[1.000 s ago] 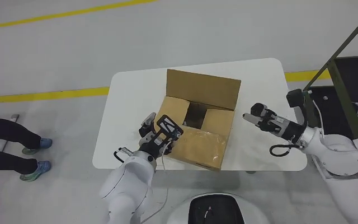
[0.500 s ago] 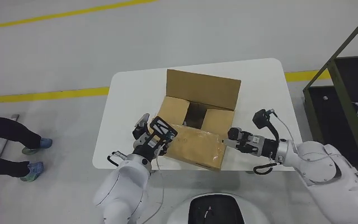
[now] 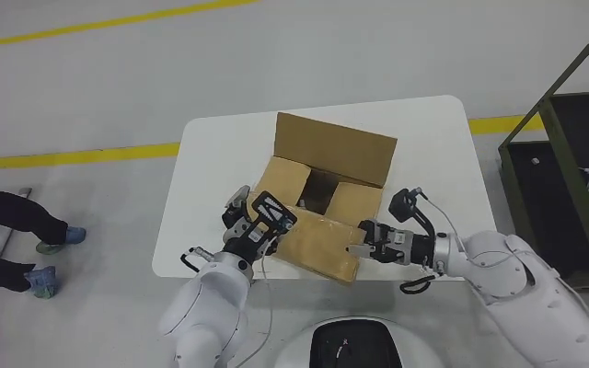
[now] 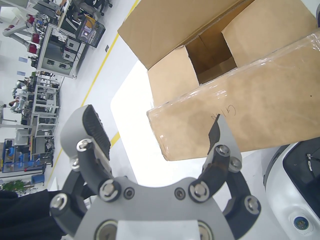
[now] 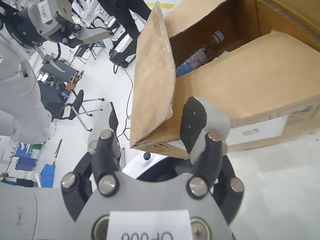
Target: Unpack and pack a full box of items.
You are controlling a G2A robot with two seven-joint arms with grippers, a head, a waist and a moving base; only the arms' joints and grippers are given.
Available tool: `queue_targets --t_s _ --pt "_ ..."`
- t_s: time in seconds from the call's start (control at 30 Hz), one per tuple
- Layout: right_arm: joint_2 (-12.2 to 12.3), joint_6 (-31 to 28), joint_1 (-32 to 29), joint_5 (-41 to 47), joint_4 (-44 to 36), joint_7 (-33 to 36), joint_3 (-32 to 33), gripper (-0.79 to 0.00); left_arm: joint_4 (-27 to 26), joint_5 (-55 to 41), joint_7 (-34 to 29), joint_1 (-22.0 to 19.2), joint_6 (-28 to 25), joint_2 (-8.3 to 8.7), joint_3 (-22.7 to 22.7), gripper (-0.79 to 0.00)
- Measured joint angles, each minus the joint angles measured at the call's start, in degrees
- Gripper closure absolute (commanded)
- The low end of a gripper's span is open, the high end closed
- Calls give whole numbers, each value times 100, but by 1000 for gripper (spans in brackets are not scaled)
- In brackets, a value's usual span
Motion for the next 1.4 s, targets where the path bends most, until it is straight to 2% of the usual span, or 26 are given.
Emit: queue_targets --t_s 0.13,0.2,0.3,0.4,0.43,0.67,0.9,1.1,1.23,1.4 --pt "17 -99 116 109 8 320 -139 -422 0 4 5 -5 9 11 -3 -785" --pt "21 -102 159 130 33 399 -200 -434 -3 10 7 -15 9 15 -10 -785" --pt "23 -72 226 160 77 435 -274 -348 0 8 18 -23 9 23 -13 -785" --pt "29 -59 287 71 67 404 -312 -65 0 -3 32 -31 29 28 -14 -785" --pt "32 -53 308 -4 26 356 -313 0 -4 -7 41 -37 45 30 -15 -785" --pt "66 95 265 -1120 -459 -191 -199 0 -104 -90 64 -94 159 39 -82 -785" --pt "117 -133 111 -2495 -989 -781 -73 0 -278 -205 77 -260 217 44 -117 -785" --pt "181 -541 -74 -4086 -1467 -1357 24 0 -314 -383 95 -472 325 34 -60 -785" --pt "213 -544 -281 -5161 -1670 -1850 51 0 -234 -411 65 -649 307 32 23 -785" --pt "222 -514 -407 -5535 -1697 -2115 42 0 -194 -446 34 -761 338 28 128 -785"
